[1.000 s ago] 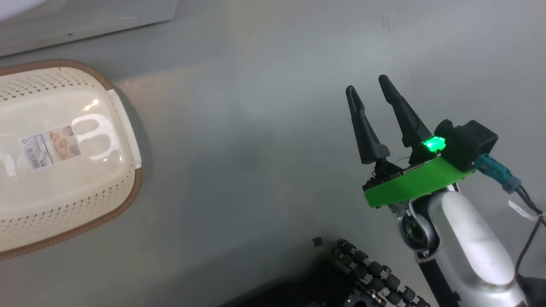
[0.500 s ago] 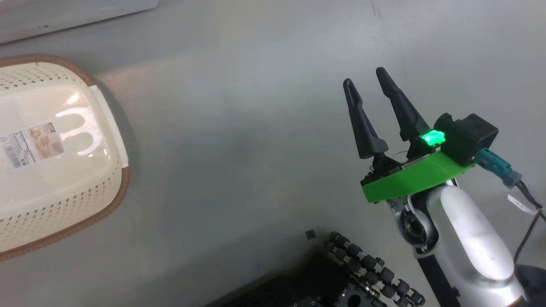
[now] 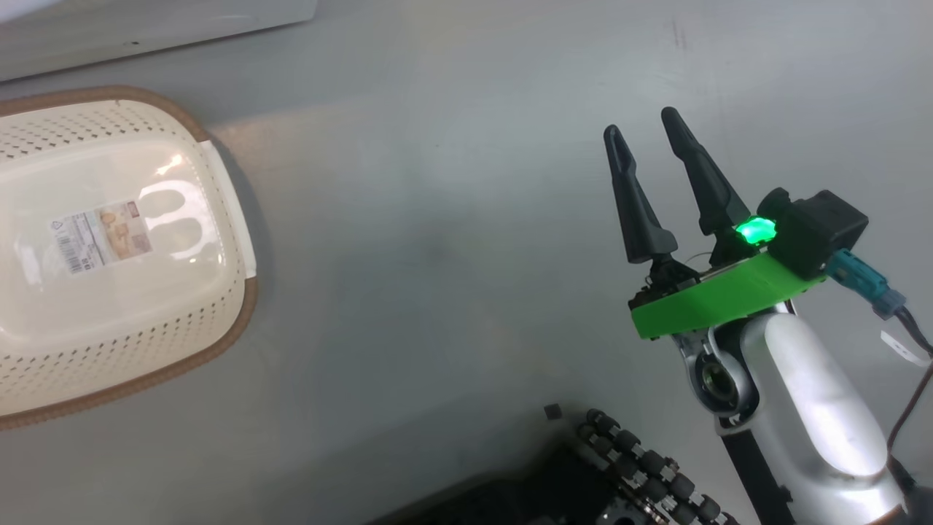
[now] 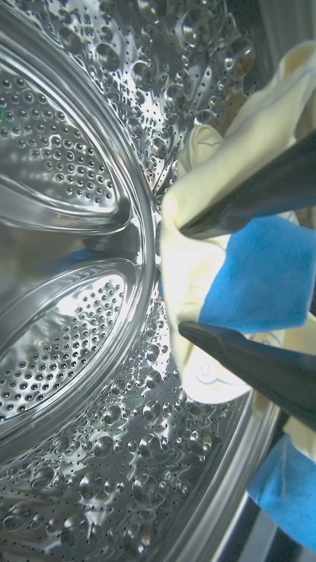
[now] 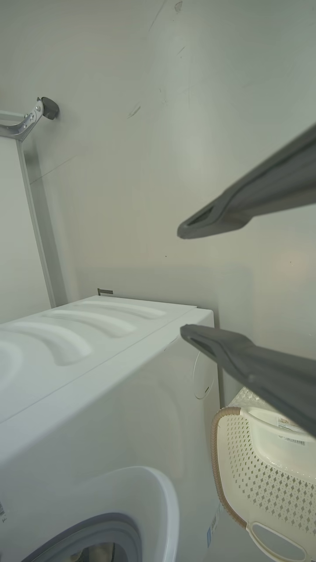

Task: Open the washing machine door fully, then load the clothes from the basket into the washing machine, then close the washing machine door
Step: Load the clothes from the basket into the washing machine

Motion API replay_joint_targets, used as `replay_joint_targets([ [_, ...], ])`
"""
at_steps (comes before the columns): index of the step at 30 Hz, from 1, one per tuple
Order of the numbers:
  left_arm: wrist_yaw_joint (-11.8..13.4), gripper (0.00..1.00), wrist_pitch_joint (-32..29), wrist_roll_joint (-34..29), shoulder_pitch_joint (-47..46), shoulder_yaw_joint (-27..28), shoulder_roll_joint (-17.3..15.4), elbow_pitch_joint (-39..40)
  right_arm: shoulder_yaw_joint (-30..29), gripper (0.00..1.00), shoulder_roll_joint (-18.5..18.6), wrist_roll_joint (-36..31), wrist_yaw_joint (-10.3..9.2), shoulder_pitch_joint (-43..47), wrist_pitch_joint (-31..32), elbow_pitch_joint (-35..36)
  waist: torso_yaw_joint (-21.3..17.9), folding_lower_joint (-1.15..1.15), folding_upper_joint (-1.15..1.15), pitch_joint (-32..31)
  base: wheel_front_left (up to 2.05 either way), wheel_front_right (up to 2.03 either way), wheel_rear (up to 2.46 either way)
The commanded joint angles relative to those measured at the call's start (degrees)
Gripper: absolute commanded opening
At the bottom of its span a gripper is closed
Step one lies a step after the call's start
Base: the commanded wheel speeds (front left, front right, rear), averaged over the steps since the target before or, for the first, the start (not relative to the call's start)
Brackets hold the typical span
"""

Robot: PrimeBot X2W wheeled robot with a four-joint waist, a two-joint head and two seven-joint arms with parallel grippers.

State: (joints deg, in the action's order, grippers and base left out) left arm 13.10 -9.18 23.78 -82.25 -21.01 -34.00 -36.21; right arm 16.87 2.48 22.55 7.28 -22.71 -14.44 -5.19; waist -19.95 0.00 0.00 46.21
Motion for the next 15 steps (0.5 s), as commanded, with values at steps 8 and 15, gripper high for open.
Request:
replay_joint_targets([
  [8, 3.49, 1.00, 1.26, 1.78, 9.68, 2.37, -2.39, 9.78, -1.19, 1.00, 0.40, -2.59, 0.21, 2.29, -0.56, 1.50, 3.78, 0.00, 0.00, -2.72, 0.00, 0.00, 0.00],
  [15, 5.02, 1.00, 7.95, 4.68, 19.51, 4.81, -1.16, 13.72, -3.30, 1.00, 0.40, -4.62, 0.21, 3.26, -0.56, 1.70, 6.83, 0.00, 0.00, -5.75, 0.00, 0.00, 0.00],
])
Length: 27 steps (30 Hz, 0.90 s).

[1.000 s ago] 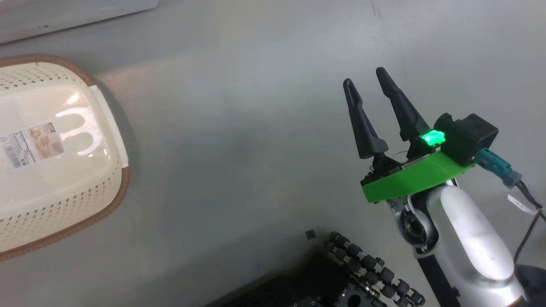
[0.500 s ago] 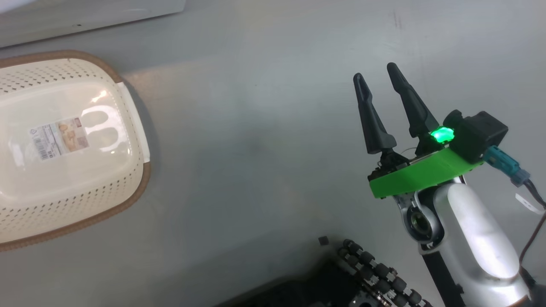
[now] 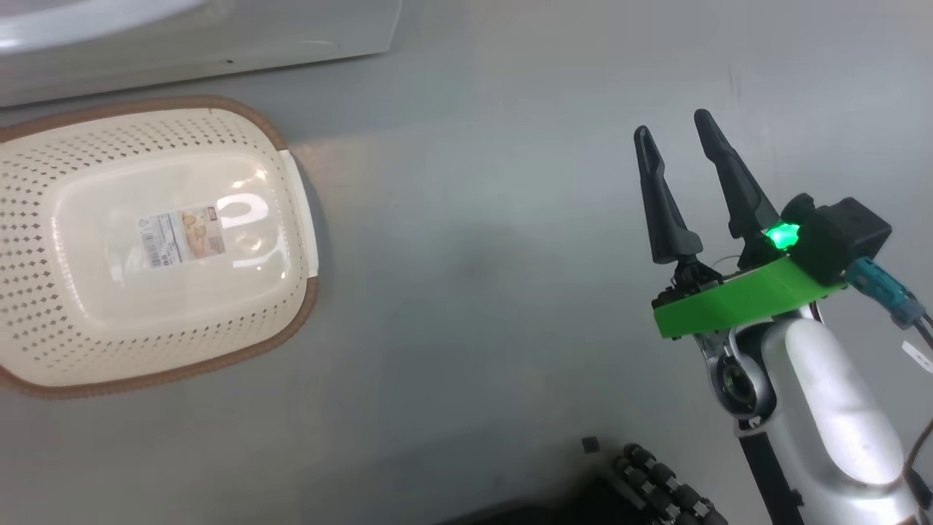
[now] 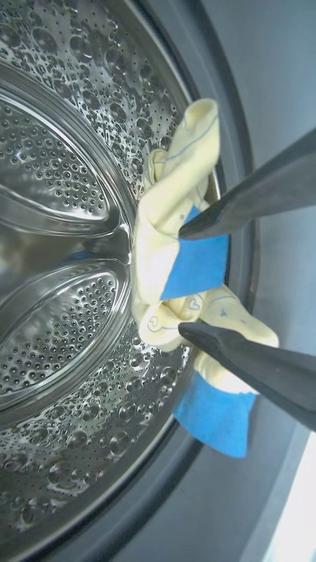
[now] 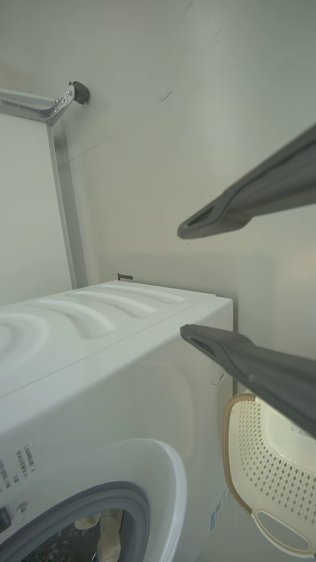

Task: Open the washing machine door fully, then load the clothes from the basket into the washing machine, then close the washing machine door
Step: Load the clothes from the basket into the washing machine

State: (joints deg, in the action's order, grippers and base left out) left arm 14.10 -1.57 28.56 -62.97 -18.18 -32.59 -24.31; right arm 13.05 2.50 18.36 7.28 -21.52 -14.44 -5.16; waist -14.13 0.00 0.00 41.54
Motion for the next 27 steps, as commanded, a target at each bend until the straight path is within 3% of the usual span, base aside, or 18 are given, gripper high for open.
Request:
replay_joint_targets([
  [1, 4.05, 1.00, 1.52, 0.15, 1.93, 2.15, -2.45, 2.14, 0.27, 1.00, 0.38, -0.74, 0.21, 2.29, -0.56, 1.62, 1.38, 0.00, 0.00, -1.63, 0.00, 0.00, 0.00],
  [11, 6.14, 1.00, 13.25, 3.73, 21.08, 3.71, 3.54, 9.67, -2.22, 1.00, 0.38, -3.50, 0.21, 5.83, -0.56, 0.47, 4.75, 0.00, 0.00, -8.60, 0.00, 0.00, 0.00],
  [20, 9.03, 1.00, 15.93, 2.79, 35.89, 1.92, 8.21, 17.50, -3.74, 1.00, 0.38, -5.35, 0.21, 8.38, 0.32, 0.38, 6.63, 0.00, 0.00, -13.65, 0.00, 0.00, 0.00],
  [27, 10.40, 1.00, 16.34, 0.98, 41.87, 0.36, 10.19, 19.98, -4.19, 1.00, 0.38, -6.25, 0.21, 9.95, 1.71, 1.04, 7.75, 0.00, 0.00, -16.31, 0.00, 0.00, 0.00],
])
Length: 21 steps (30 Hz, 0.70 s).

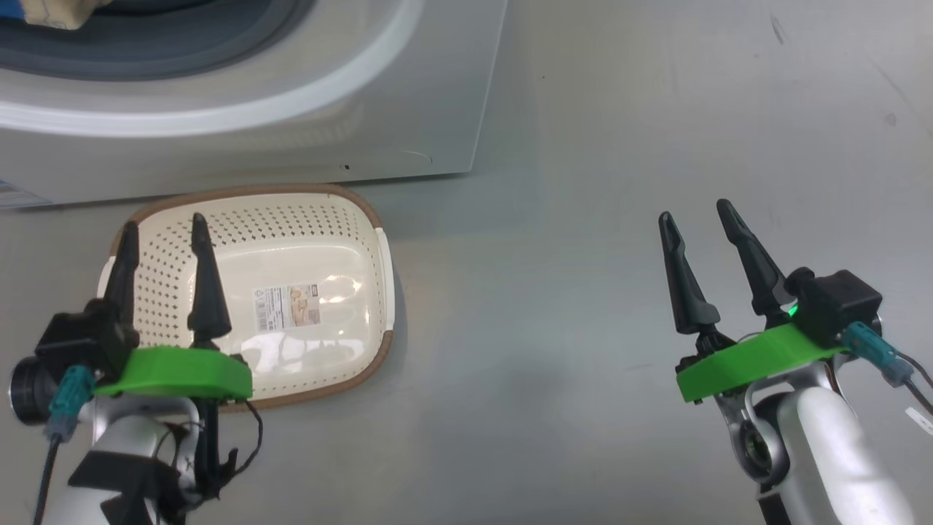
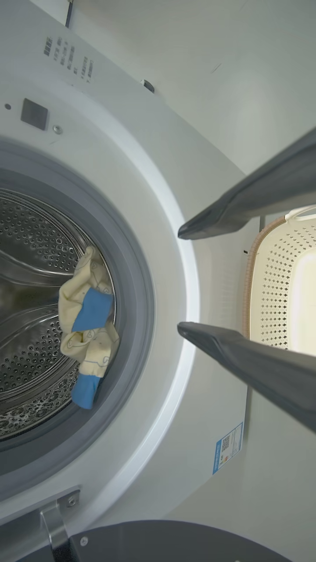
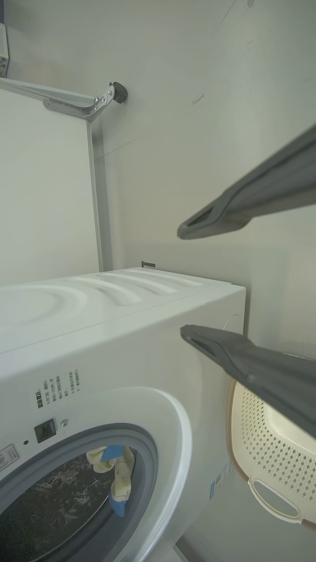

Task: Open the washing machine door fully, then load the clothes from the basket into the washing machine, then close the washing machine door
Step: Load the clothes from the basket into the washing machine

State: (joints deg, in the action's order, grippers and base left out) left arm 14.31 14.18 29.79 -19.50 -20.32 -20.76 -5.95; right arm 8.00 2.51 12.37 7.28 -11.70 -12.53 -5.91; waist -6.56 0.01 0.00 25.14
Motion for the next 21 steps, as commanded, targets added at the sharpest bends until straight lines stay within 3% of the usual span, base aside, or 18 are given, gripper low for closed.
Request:
replay_joint_targets([
  [1, 10.47, 1.00, 0.64, -0.77, -0.02, 1.99, -1.25, 1.86, 0.97, 1.00, 0.37, -0.58, 0.21, 0.62, 0.25, 1.95, 0.28, -0.01, 0.00, -0.70, 0.00, 0.00, 0.00],
  [21, 11.65, 1.00, 0.69, -1.32, 7.54, -0.04, 1.10, 1.94, 0.40, 1.00, 0.37, -1.51, 0.21, 4.33, 3.18, 4.46, 1.91, -0.01, 0.00, -5.80, 0.00, 0.00, 0.00],
])
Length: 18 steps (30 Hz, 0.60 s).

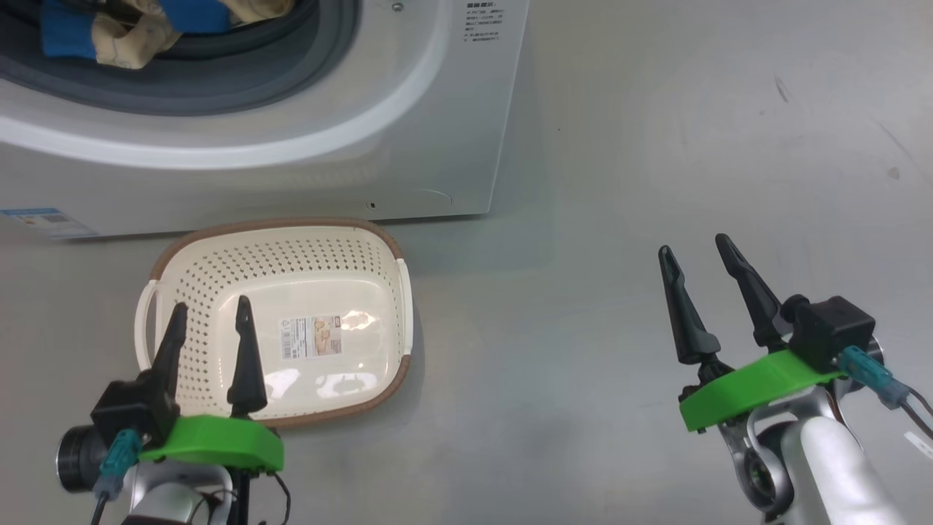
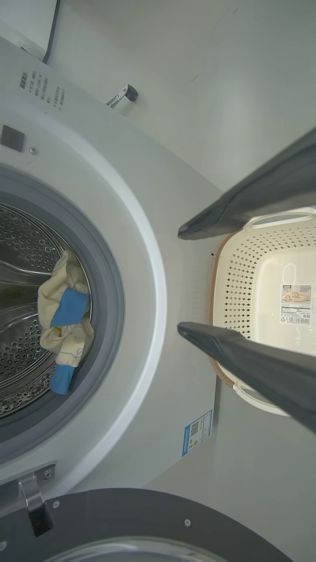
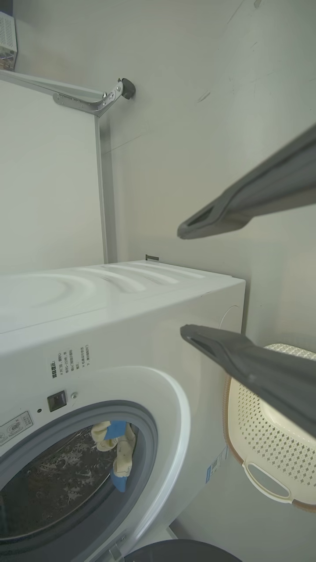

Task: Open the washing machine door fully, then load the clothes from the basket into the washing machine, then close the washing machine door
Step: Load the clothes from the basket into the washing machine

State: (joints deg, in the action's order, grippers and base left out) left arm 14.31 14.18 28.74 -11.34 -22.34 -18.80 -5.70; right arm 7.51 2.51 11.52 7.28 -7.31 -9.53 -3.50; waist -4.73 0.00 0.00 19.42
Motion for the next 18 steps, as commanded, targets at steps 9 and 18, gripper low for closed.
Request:
replay_joint_targets([
  [9, 11.75, 1.00, 0.27, 0.07, -0.72, 1.47, -0.61, 1.19, 0.71, 1.00, 0.37, -0.71, 0.21, 0.28, 0.59, 2.73, 0.39, 0.00, 0.00, -0.26, 0.00, 0.00, 0.00],
  [18, 11.97, 1.00, -1.10, -0.26, -3.88, 1.50, -1.29, 0.77, 1.06, 1.00, 0.37, -0.35, 0.21, -0.20, 0.59, 3.33, 0.27, 0.00, 0.00, 1.58, 0.00, 0.00, 0.00],
])
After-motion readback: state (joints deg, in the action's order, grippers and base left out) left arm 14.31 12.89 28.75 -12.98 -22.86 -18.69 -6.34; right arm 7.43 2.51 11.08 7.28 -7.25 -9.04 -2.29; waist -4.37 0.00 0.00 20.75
